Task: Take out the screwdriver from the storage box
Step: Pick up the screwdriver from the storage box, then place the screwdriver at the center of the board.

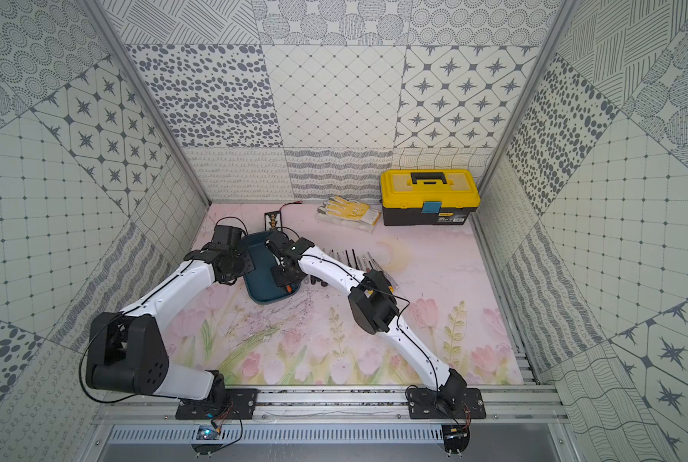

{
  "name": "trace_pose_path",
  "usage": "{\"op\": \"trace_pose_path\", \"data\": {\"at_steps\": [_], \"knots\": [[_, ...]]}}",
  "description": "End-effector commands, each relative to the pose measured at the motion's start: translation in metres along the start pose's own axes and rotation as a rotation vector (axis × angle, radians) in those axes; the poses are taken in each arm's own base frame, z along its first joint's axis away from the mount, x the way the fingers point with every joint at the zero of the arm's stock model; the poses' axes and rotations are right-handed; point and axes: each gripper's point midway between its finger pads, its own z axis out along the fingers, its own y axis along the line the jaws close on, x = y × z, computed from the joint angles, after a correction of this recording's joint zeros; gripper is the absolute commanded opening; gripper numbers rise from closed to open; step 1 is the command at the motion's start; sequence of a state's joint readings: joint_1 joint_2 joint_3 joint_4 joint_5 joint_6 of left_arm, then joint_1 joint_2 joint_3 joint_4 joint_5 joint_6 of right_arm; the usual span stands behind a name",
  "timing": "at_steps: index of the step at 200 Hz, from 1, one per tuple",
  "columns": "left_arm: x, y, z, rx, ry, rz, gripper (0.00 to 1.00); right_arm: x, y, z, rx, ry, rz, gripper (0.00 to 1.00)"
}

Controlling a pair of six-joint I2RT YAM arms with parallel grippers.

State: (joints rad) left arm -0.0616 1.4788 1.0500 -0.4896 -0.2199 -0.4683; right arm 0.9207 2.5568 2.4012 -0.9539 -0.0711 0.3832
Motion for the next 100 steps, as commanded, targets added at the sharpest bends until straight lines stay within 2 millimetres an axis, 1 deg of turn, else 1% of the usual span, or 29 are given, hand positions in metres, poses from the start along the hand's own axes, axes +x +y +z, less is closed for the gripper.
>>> {"op": "trace_pose_path", "data": {"at_steps": [1,30,68,100], "knots": [[-0.013,-0.001,-0.001,0.005,-0.043,-0.017,0.0,-0.032,0.01,-0.043,-0.019,-0.133,-0.029,0.0],[-0.012,0.0,0.0,0.001,-0.043,-0.02,0.0,-0.042,0.011,-0.064,-0.01,-0.176,-0.045,0.0],[-0.012,0.001,0.001,-0.006,-0.041,-0.021,0.0,-0.058,0.007,-0.1,0.035,-0.27,-0.091,0.0],[-0.014,0.011,-0.002,-0.056,-0.057,-0.032,0.0,-0.066,0.001,-0.124,0.059,-0.324,-0.088,0.0]]}}
